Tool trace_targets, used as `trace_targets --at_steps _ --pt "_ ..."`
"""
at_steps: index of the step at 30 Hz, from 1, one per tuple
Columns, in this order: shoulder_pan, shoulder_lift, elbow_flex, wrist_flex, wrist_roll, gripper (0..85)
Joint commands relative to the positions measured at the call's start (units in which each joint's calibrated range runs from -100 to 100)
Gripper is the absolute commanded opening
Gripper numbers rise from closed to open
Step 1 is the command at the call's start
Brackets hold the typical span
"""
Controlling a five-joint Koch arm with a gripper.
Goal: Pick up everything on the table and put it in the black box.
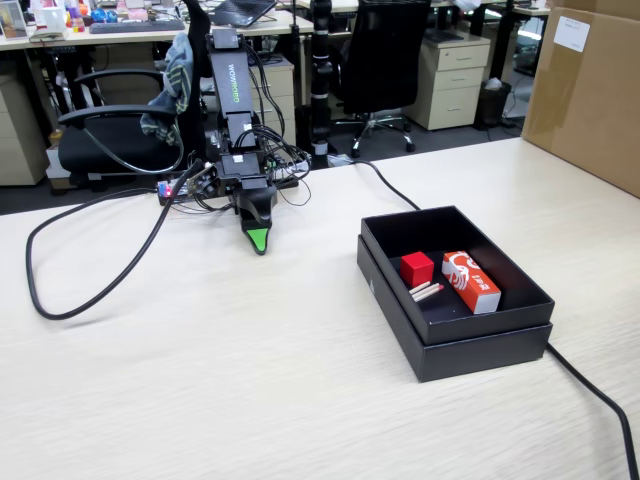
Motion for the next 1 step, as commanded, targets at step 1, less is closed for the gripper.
trace_targets --at_steps 1 --pt "0.0 1.25 -0.75 1.03 0.15 48.7"
